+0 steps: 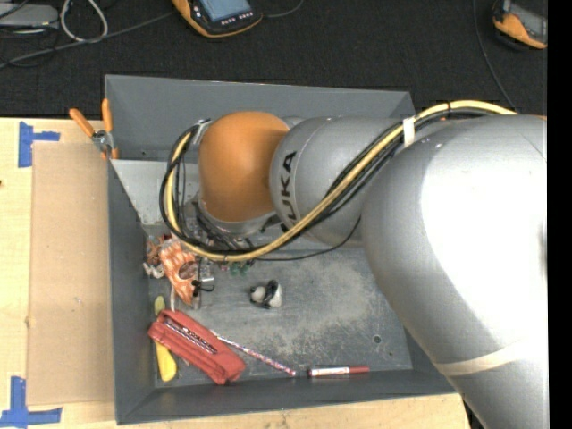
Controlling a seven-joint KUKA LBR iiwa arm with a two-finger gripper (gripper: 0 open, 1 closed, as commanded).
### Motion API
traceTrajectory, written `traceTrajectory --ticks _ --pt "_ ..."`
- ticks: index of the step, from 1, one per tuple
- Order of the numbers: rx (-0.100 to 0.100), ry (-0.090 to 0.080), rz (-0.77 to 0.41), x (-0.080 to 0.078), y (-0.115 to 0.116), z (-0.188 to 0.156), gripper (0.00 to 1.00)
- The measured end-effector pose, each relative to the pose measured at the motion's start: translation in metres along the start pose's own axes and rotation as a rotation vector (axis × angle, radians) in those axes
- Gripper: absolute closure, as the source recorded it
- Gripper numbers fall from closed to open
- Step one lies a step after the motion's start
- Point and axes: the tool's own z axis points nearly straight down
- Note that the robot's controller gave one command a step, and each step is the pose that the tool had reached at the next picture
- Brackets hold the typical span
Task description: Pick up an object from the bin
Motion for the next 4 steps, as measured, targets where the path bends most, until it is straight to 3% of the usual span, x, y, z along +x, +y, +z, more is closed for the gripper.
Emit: traceTrajectory --ticks 1,2,3,4 --pt "0.002 0.001 -0.081 -0.004 0.006 -0.027 0.00" --pt "-0.002 -0.005 -0.010 -0.003 0.001 -0.006 0.00" --pt "-0.003 -0.007 -0.084 -0.003 -0.004 -0.004 1.00" --pt "-0.004 -0.006 -0.081 -0.003 -0.005 -0.004 1.00"
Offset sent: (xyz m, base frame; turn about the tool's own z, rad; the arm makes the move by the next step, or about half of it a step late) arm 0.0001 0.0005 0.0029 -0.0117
